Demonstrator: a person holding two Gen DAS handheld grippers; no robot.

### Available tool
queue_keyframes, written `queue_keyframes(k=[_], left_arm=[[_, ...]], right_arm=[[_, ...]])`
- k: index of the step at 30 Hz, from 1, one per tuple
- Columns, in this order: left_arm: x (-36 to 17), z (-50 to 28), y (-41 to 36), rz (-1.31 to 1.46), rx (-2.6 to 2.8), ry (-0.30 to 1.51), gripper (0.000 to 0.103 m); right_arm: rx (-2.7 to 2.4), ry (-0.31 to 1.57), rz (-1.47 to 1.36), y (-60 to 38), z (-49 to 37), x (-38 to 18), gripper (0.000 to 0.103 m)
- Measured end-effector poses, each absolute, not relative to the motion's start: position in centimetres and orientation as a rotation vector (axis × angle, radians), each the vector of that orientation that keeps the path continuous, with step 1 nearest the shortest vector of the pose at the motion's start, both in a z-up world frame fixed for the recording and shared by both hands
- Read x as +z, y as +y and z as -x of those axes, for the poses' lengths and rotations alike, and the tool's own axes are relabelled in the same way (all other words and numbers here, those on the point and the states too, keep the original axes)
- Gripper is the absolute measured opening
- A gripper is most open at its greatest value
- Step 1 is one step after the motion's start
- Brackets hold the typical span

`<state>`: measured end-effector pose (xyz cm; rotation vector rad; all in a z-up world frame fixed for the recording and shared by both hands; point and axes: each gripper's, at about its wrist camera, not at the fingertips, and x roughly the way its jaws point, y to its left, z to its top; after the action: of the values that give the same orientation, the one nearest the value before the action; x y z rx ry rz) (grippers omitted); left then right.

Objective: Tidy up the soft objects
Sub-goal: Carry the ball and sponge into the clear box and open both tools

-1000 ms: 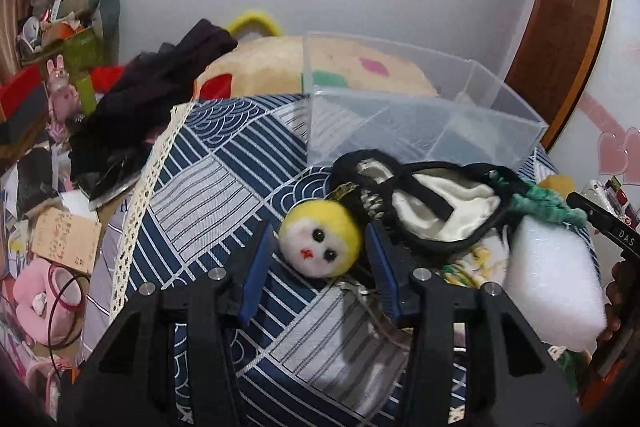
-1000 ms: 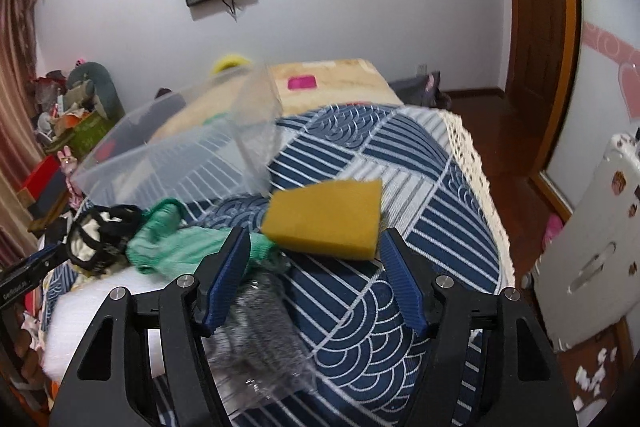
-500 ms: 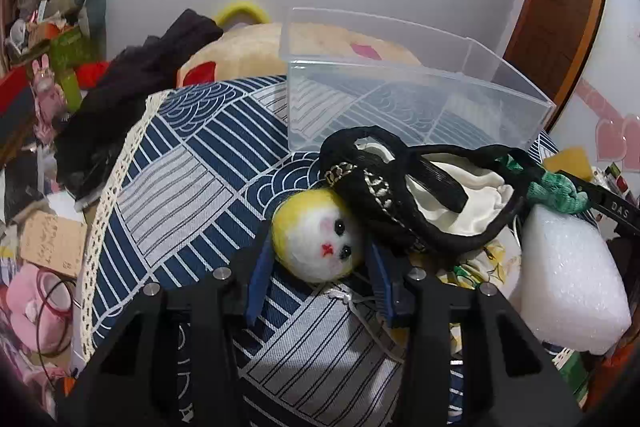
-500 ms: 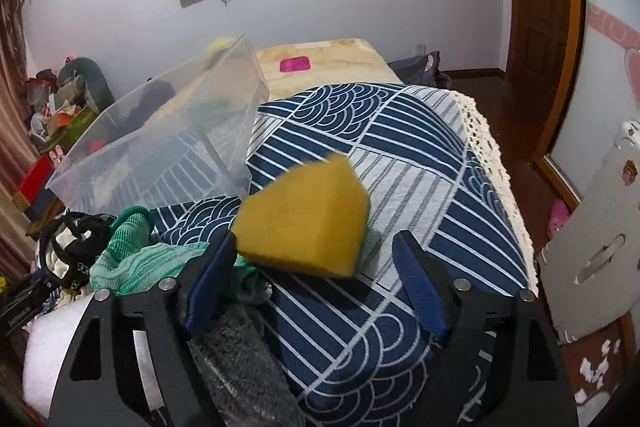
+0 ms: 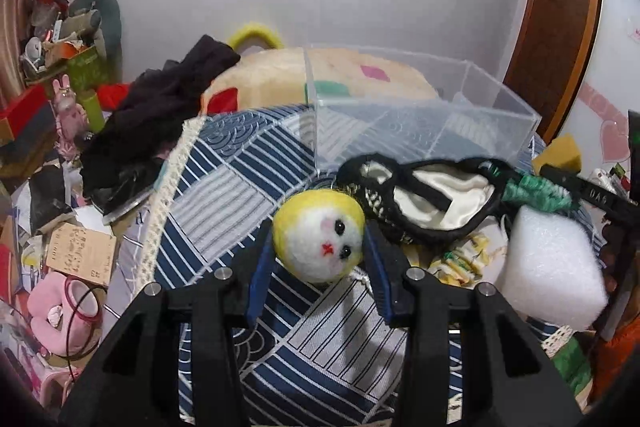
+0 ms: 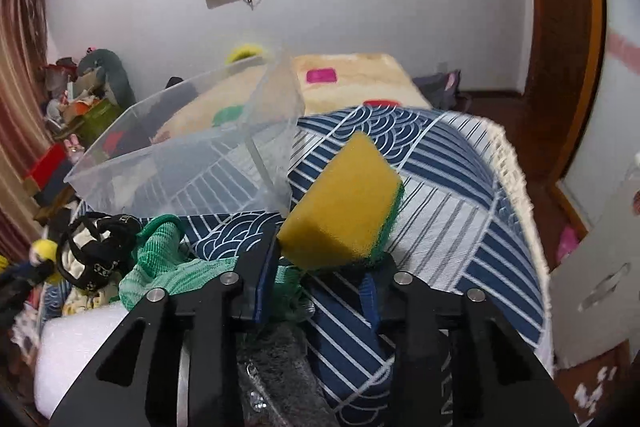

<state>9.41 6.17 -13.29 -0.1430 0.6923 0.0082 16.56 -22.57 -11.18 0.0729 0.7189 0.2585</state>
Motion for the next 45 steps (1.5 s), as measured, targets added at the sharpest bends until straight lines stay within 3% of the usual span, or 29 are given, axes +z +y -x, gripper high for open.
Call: queue_keyframes(k=[11,23,45], left_arm=[[-7.8,-9.3,5.1,0.118,-0.035,0.561,0.043],[-5.1,-15.1,3.5,0.072,-0.072,0.531,0.043],[-9.7,-23.2,1.1,0.058,-0.118,0.744,0.044]], right_arm=[[0.263,0.601,-0.027,-21.9,-14.9,-7.3,0.032],[0.347,0.497,0.045,-17.7,-16.3,-4.7,0.032],[0.465,0.759,0.134,-13.0,-23.1,-9.0,0.036]])
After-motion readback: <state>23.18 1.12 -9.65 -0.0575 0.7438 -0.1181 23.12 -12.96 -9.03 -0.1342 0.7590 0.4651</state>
